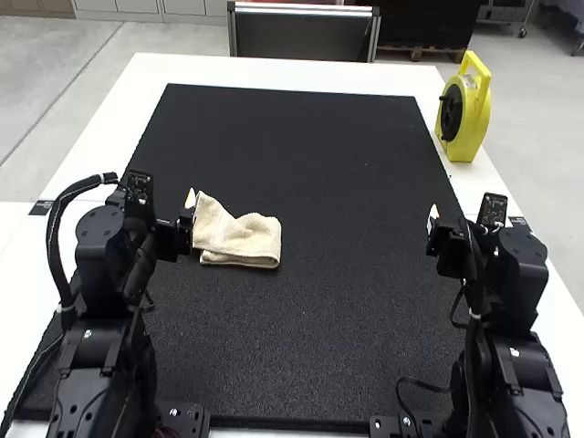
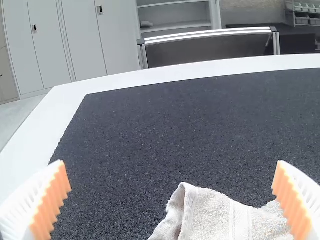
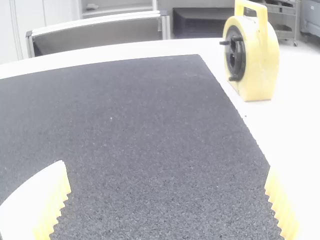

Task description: Fold the towel.

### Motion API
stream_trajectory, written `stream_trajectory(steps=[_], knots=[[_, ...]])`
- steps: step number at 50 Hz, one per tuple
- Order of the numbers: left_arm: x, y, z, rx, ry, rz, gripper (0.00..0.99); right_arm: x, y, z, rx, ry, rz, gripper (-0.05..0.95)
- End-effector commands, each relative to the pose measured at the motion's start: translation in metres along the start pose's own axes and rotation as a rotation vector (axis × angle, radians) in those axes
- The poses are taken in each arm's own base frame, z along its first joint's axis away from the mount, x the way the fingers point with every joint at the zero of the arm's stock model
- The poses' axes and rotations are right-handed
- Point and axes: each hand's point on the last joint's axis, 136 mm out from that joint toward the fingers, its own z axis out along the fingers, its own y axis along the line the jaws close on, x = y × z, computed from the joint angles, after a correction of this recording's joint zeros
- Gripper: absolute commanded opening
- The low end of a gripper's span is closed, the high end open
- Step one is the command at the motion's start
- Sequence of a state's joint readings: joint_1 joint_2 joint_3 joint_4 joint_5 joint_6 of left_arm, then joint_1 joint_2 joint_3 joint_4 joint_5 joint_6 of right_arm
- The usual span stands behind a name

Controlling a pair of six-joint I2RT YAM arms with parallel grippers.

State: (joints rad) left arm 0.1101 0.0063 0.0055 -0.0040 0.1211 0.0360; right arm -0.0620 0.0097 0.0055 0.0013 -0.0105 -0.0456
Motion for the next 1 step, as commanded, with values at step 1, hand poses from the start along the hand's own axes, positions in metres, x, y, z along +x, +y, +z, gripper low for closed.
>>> stream_trajectory(steps=[1], knots=[[-0.0009,-0.0009,-0.0002,0.005,-0.010,-0.009,0.961,0.0025,0.0039,-0.0001,-0.019,0.004,0.007,0.91]])
